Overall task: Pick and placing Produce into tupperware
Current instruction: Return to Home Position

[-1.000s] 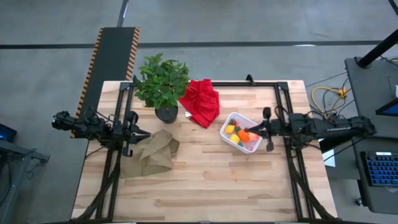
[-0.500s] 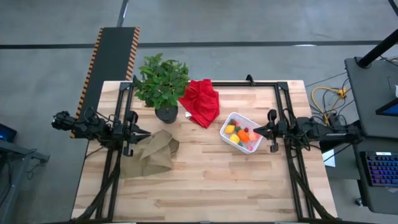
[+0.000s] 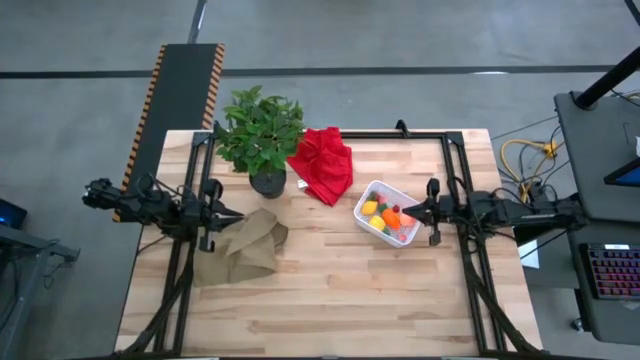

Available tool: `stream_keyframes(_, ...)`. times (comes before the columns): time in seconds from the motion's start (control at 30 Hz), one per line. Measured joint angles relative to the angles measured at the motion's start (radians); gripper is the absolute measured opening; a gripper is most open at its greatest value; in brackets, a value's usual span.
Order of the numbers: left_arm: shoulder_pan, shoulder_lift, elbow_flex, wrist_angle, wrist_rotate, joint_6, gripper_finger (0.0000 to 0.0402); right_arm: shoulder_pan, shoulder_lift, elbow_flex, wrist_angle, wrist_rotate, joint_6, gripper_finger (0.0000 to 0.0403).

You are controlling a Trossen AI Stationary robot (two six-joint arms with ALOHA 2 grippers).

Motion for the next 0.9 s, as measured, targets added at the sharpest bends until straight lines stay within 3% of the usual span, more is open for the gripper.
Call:
stream_keyframes(0.17,0.000,-0.027,-0.014,-0.037,0.016,-0.026,0.0015,0.000,0.015,0.000,0.001,0.016,0.007,0.0009)
stream_keyframes(0.4,0.024,-0.035,-0.106,0.185,0.045,0.049,0.0015,0.000,0.014,0.000,0.002,0.018,0.039,0.0009)
stream_keyframes(0.9,0.230,-0.023,-0.177,0.196,0.105,0.021,0.0014,0.000,0.015,0.000,0.002,0.026,0.062,0.0009)
